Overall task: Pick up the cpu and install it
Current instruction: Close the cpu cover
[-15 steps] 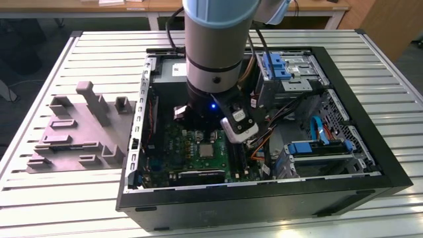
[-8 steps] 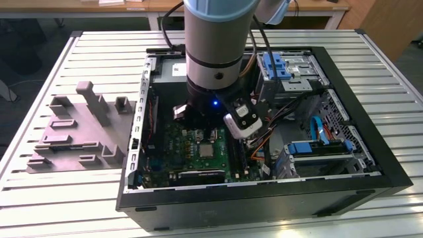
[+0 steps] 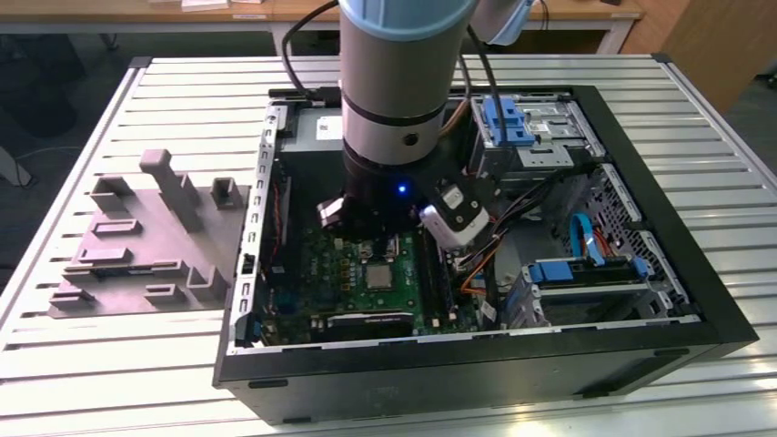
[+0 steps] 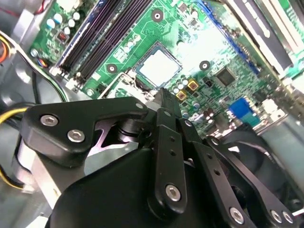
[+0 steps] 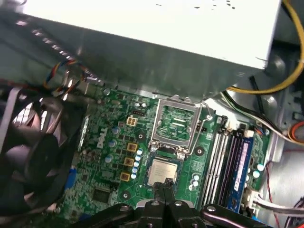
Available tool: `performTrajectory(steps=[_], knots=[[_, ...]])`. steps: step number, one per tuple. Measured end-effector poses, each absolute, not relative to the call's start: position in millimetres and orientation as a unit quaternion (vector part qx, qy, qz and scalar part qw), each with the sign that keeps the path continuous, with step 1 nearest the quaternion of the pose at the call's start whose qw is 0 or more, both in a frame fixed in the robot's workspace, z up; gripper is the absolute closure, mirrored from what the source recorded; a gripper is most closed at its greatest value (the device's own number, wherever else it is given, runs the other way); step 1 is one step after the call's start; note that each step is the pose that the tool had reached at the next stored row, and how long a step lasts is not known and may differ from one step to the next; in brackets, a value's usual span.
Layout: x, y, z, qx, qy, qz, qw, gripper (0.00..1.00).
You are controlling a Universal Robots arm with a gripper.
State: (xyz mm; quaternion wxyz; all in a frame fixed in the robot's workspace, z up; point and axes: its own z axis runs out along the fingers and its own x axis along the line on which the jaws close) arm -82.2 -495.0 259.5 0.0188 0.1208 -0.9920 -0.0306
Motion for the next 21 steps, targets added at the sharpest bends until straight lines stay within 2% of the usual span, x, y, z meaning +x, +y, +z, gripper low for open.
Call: performTrajectory(steps=[18, 21], knots=[[-82.1, -495.0, 256.0, 0.271, -0.962, -0.027, 0.023, 0.89], [-80.2, -495.1, 255.8, 0.28, -0.959, -0.033, 0.02, 0.89]])
